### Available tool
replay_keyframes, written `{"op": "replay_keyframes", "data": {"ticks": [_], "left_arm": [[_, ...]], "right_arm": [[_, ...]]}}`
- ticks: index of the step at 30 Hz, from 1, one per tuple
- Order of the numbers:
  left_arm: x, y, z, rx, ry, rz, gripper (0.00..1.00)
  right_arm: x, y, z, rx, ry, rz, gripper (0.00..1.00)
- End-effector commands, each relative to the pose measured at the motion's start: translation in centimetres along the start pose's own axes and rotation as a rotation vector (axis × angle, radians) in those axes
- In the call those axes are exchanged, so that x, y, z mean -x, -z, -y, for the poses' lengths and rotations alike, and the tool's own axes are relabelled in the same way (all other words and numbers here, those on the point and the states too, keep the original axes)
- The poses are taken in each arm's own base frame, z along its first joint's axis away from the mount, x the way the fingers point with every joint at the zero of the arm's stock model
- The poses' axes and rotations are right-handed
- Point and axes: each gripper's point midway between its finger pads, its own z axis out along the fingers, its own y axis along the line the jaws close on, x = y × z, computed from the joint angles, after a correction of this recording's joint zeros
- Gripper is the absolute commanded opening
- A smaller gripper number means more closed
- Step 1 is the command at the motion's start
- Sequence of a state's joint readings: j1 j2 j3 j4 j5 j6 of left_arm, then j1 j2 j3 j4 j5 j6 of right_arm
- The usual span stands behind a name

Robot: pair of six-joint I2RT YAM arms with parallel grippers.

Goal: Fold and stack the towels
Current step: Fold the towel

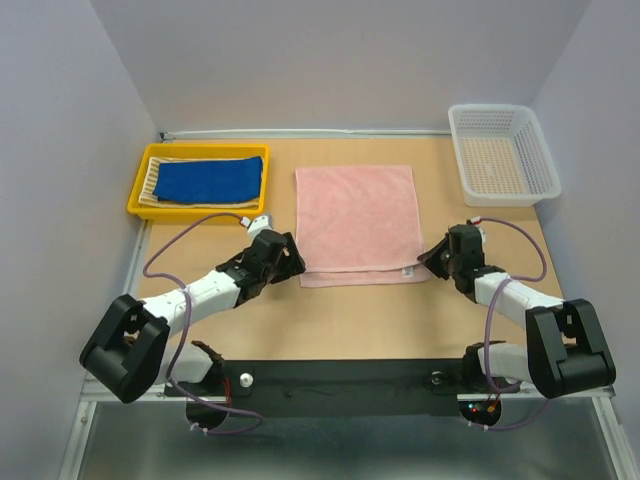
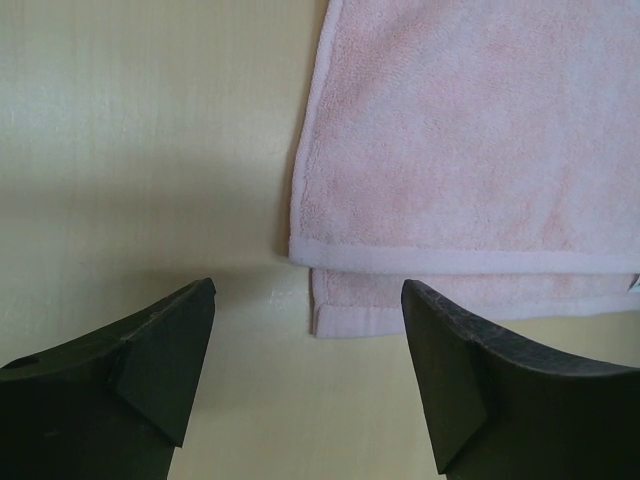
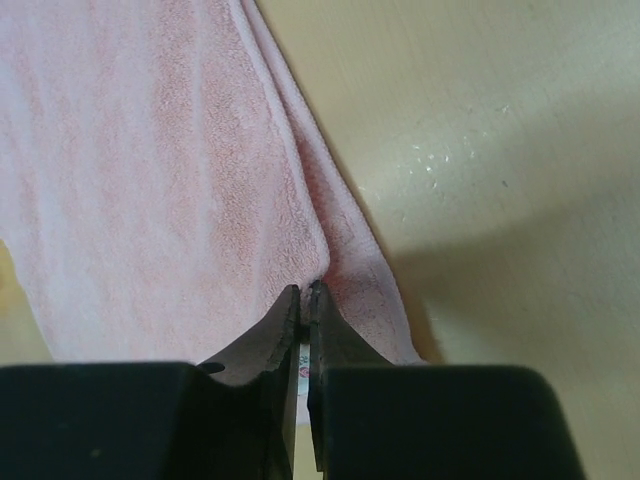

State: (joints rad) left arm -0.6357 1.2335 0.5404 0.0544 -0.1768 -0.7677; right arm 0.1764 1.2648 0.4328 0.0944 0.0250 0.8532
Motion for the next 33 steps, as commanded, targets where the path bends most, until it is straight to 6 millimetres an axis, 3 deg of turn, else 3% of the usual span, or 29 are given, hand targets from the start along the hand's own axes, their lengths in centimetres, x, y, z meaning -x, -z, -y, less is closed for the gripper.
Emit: {"op": "replay_keyframes", "data": {"ticks": [1, 11, 24, 33], "left_arm": [[1.8, -0.4, 1.2, 0.020, -0.006, 0.038, 0.80], [0.6, -2.8, 0.6, 0.101, -0.033, -0.026, 0.55], [-1.8, -4.2, 0.3, 0.141, -0.071, -0.111, 0.48], [-2.1, -4.0, 0.1, 0.162, -0.070, -0.117, 0.27]], "right_arm": [[2.3, 0.7, -2.7, 0.083, 0.003, 0.063, 0.05], [2.1, 0.8, -2.6, 0.089, 0.016, 0.056, 0.02], [1.4, 0.7, -2.6, 0.107, 0.021, 0.030, 0.01], [1.2, 0.8, -2.5, 0.108, 0.028, 0.029, 0.01]]}}
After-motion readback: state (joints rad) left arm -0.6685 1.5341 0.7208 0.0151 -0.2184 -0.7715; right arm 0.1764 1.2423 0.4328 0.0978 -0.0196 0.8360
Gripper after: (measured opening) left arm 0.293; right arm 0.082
